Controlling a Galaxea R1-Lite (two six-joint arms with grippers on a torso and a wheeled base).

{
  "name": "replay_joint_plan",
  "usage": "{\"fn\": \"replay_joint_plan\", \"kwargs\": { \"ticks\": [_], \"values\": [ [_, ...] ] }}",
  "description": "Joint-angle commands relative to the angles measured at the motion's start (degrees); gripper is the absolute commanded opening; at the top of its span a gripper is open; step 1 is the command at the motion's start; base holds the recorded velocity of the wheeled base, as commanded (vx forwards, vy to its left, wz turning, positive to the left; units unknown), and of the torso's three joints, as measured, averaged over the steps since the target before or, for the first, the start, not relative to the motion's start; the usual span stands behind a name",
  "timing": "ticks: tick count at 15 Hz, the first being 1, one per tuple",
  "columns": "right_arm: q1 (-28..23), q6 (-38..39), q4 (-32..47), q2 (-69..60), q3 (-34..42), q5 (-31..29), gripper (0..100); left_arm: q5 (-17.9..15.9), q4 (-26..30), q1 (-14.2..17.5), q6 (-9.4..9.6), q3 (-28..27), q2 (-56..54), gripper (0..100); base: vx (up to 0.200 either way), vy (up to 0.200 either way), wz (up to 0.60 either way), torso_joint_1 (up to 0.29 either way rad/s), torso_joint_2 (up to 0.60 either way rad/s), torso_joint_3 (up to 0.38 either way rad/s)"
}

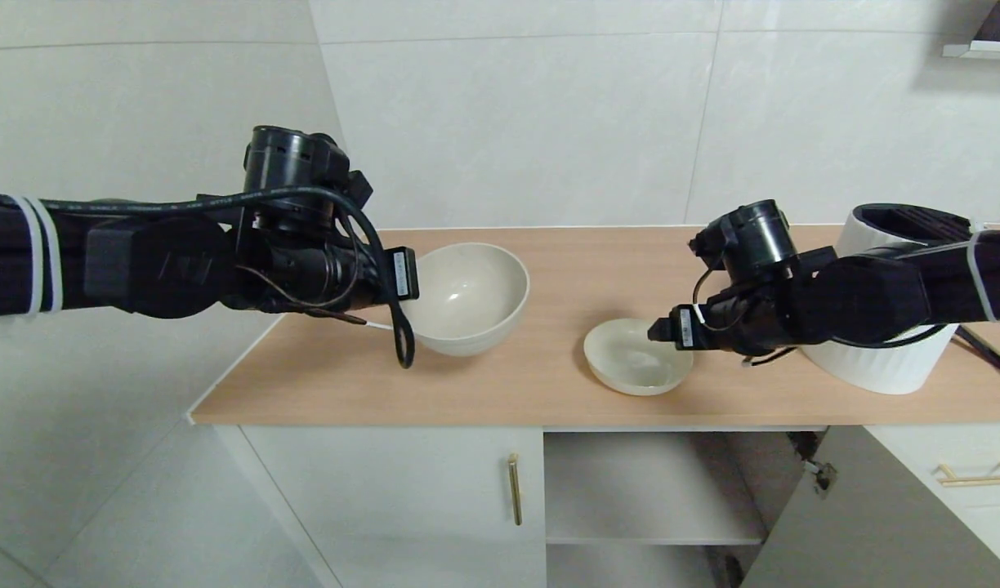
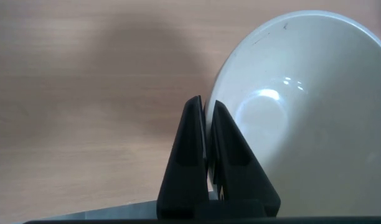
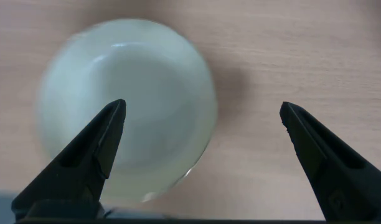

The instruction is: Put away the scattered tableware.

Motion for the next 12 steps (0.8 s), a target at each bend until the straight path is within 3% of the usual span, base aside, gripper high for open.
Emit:
{"fn": "replay_joint_plan", "kwargs": {
  "ticks": [1, 6, 7, 12],
  "values": [
    [-0.68, 0.02, 0.04, 3.13, -0.8, -0.02, 100, 0.02, -0.09, 0.01, -0.03, 0.06, -0.87, 0, 0.0, 0.0, 0.0, 0.0, 0.0, 0.0],
    [-1.3, 0.11, -0.14, 4.62, -1.32, 0.42, 100, 0.1, -0.09, 0.01, -0.03, 0.06, -1.05, 0, 0.0, 0.0, 0.0, 0.0, 0.0, 0.0],
    [-1.3, 0.11, -0.22, 4.8, -1.41, 0.42, 0, 0.1, -0.09, 0.01, -0.03, 0.06, -1.05, 0, 0.0, 0.0, 0.0, 0.0, 0.0, 0.0],
    [-1.3, 0.37, -0.31, 6.03, -1.85, 2.18, 0, 0.1, -0.09, 0.01, -0.03, 0.06, -1.14, 0, 0.0, 0.0, 0.0, 0.0, 0.0, 0.0]
  ]
}}
